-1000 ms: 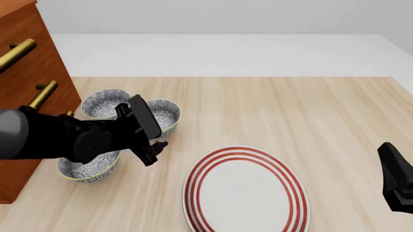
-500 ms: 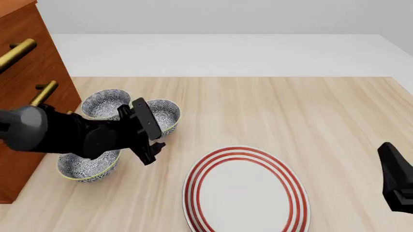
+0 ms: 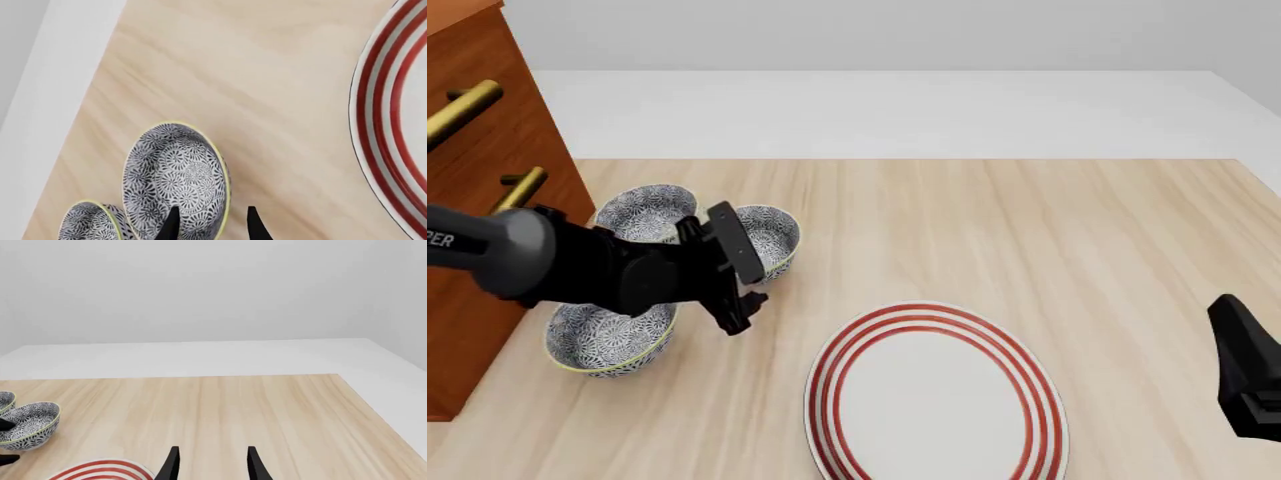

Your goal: Pick up the bowl and put it in the middle on the plate.

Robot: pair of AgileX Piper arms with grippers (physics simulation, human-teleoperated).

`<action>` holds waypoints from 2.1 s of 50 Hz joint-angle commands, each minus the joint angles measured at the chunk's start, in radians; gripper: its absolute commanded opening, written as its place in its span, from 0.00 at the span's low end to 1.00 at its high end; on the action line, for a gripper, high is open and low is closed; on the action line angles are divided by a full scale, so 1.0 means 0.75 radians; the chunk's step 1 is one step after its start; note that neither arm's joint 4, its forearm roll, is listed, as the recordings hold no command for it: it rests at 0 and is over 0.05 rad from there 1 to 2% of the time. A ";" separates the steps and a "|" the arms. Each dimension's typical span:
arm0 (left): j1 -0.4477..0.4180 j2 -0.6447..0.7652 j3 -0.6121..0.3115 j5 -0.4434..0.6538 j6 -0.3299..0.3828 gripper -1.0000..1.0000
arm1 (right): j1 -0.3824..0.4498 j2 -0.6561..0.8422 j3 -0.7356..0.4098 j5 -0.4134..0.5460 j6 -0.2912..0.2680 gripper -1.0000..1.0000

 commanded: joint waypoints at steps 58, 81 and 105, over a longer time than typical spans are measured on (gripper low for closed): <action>-0.221 -0.254 -0.099 0.231 -0.007 0.00 | 0.001 -0.003 0.000 0.002 -0.001 1.00; -0.532 -0.444 -0.164 0.491 -0.136 0.00 | 0.001 0.003 0.000 -0.002 0.003 1.00; -0.785 -0.487 -0.258 0.729 -0.081 0.00 | 0.001 0.002 0.000 -0.001 0.002 1.00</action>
